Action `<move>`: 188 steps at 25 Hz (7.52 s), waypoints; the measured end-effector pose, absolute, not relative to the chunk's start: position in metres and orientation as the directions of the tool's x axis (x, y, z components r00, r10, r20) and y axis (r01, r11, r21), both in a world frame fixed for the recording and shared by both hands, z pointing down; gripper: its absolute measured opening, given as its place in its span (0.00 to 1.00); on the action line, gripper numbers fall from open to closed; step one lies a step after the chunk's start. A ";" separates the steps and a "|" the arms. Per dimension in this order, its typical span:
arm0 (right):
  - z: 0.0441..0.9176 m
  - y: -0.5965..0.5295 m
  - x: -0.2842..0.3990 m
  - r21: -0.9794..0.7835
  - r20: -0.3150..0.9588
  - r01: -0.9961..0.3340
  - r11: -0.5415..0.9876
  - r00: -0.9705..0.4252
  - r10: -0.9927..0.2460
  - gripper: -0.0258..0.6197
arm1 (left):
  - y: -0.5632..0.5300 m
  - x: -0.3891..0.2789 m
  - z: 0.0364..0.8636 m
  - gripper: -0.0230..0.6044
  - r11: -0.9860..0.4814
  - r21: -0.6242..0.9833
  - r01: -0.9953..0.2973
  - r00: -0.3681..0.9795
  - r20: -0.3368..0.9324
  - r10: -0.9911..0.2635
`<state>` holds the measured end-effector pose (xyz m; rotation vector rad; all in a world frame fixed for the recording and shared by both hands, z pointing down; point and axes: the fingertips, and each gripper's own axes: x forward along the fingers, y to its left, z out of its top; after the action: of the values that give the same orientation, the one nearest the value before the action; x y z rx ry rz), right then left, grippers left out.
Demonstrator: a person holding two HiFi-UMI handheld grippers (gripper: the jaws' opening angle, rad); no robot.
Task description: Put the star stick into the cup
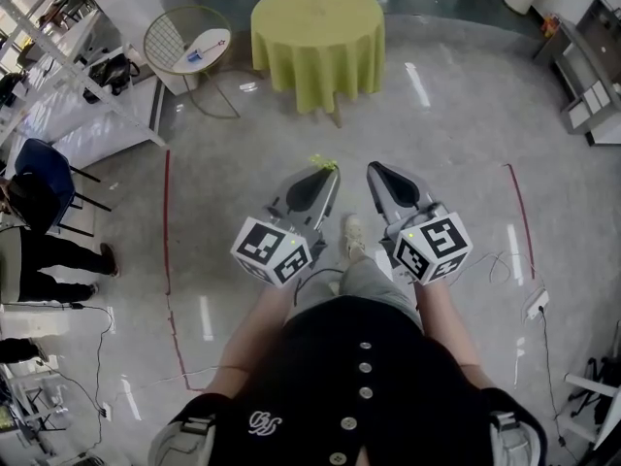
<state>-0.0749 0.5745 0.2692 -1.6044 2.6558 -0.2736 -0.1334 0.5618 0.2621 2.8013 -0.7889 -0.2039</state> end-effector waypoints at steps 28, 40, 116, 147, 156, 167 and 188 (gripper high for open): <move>0.275 0.323 0.018 -0.186 0.085 -0.795 0.577 -0.598 -0.797 0.04 | 0.320 -0.038 0.263 0.06 -0.736 0.291 -0.611 0.753 -0.074 -0.654; 0.282 0.291 0.052 -0.183 0.106 -0.829 0.528 -0.551 -0.828 0.05 | 0.282 -0.016 0.266 0.06 -0.750 0.290 -0.594 0.772 -0.057 -0.633; 0.299 -0.180 0.067 -0.239 0.153 -0.816 0.526 -0.567 -0.809 0.05 | -0.196 0.005 0.275 0.06 -0.732 0.325 -0.598 0.771 -0.017 -0.637; 0.339 -0.268 0.078 -0.315 0.253 -0.741 0.593 -0.668 -0.700 0.04 | -0.291 -0.013 0.301 0.06 -0.563 0.370 -0.739 0.616 0.033 -0.787; 0.357 -0.277 0.075 -0.344 0.281 -0.726 0.595 -0.684 -0.673 0.05 | -0.295 -0.005 0.330 0.06 -0.532 0.401 -0.746 0.609 0.086 -0.789; 0.381 -0.275 0.070 -0.384 0.325 -0.720 0.578 -0.692 -0.645 0.05 | -0.298 -0.007 0.359 0.06 -0.492 0.433 -0.755 0.591 0.126 -0.796; 0.401 -0.271 0.075 -0.393 0.361 -0.728 0.562 -0.684 -0.634 0.05 | -0.292 -0.006 0.397 0.06 -0.456 0.450 -0.768 0.587 0.209 -0.782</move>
<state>0.0748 -0.2714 0.4014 -1.2907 2.9312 -0.8762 -0.0058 -0.2918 0.3966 2.3156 -1.2324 -0.0377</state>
